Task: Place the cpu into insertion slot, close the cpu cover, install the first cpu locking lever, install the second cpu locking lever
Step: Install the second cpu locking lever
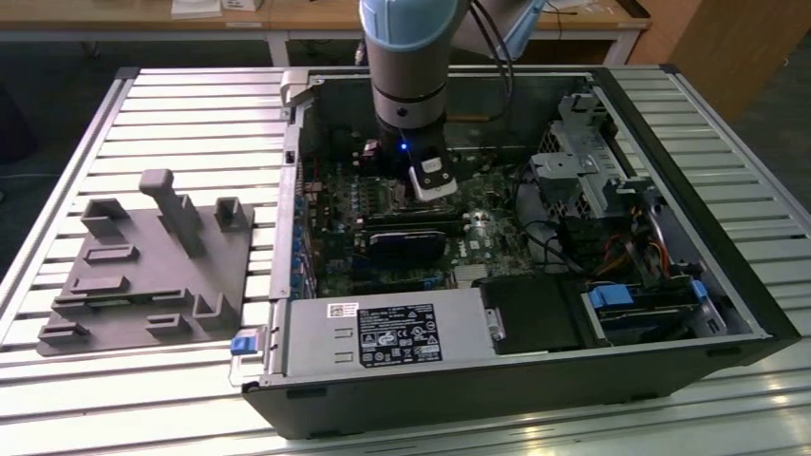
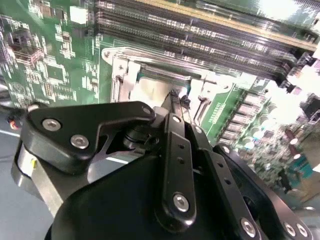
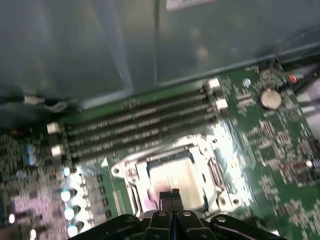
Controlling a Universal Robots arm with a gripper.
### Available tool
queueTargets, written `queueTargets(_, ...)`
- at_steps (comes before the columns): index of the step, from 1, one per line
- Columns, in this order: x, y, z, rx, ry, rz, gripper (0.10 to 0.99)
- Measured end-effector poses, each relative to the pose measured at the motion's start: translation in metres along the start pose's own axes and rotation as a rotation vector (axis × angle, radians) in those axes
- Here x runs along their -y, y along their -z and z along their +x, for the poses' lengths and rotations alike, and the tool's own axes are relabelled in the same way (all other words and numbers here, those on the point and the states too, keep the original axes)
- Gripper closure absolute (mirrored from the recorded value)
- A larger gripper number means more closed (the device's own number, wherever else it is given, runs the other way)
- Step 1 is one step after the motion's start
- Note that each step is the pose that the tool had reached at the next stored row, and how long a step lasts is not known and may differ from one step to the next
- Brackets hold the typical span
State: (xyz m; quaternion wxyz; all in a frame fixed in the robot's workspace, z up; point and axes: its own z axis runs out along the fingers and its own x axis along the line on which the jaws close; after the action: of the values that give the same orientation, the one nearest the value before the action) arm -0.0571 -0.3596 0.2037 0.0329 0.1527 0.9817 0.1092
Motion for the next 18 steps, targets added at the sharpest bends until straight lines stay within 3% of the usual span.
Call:
queueTargets(6, -0.0072, -0.0018, -0.0025, 0.0063, 0.003, 0.034, 0.980)
queueTargets(10, -0.0107, -0.0027, -0.0065, 0.0058, 0.003, 0.049, 0.980)
queueTargets(15, -0.0143, -0.0026, -0.0073, 0.0050, 0.003, 0.055, 0.980)
queueTargets(18, -0.0166, 0.0033, -0.0073, 0.0051, 0.003, 0.055, 0.980)
